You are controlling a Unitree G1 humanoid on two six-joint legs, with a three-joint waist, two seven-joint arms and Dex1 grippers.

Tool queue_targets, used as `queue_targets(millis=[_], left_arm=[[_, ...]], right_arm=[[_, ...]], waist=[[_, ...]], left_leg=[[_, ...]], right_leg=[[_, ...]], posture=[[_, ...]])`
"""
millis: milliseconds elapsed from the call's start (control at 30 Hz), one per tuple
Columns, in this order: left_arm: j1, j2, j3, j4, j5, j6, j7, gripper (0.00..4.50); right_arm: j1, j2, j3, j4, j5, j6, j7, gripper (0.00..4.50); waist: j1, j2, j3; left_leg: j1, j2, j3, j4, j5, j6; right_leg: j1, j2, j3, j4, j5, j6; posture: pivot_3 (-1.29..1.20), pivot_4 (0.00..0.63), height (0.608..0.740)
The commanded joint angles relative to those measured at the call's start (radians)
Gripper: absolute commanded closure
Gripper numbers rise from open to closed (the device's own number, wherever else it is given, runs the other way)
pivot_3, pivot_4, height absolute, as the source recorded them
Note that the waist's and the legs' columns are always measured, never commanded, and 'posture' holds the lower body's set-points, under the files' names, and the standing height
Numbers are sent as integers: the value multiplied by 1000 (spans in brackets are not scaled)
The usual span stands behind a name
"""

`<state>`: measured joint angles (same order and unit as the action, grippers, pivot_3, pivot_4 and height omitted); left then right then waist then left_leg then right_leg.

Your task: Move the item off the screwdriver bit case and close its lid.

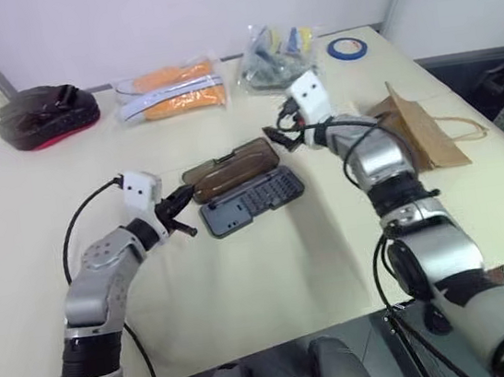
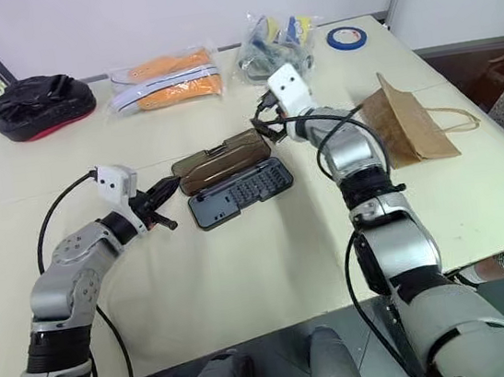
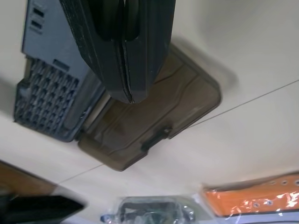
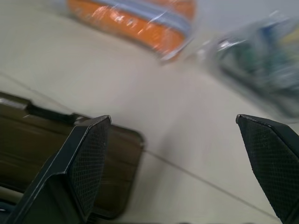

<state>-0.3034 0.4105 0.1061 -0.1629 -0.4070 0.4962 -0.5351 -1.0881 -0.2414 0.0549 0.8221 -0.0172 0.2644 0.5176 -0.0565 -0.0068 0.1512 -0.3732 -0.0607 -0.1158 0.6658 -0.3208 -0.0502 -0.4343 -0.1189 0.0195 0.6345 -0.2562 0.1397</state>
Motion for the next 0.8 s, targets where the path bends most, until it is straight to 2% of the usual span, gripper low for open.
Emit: queue_targets(millis=[33,333,800], left_arm=[[18,0,12,-54,-8,-1,12,4500],[55,-12,14,-110,-23,22,36,4500],[55,-8,15,-109,-25,20,45,4500]], right_arm=[[-74,19,-10,120,-5,-64,-24,46],[-163,47,-20,347,-36,-112,-173,46],[-173,95,5,390,-75,-120,-204,46]], waist=[[-1,0,0],[-16,0,0],[-16,1,0]], left_leg=[[0,0,0,0,0,0],[0,0,0,0,0,0],[0,0,0,0,0,0]], right_leg=[[0,0,0,0,0,0],[0,0,0,0,0,0],[-1,0,0,0,0,0]], posture=[[0,150,740],[0,150,740],[0,150,740]])
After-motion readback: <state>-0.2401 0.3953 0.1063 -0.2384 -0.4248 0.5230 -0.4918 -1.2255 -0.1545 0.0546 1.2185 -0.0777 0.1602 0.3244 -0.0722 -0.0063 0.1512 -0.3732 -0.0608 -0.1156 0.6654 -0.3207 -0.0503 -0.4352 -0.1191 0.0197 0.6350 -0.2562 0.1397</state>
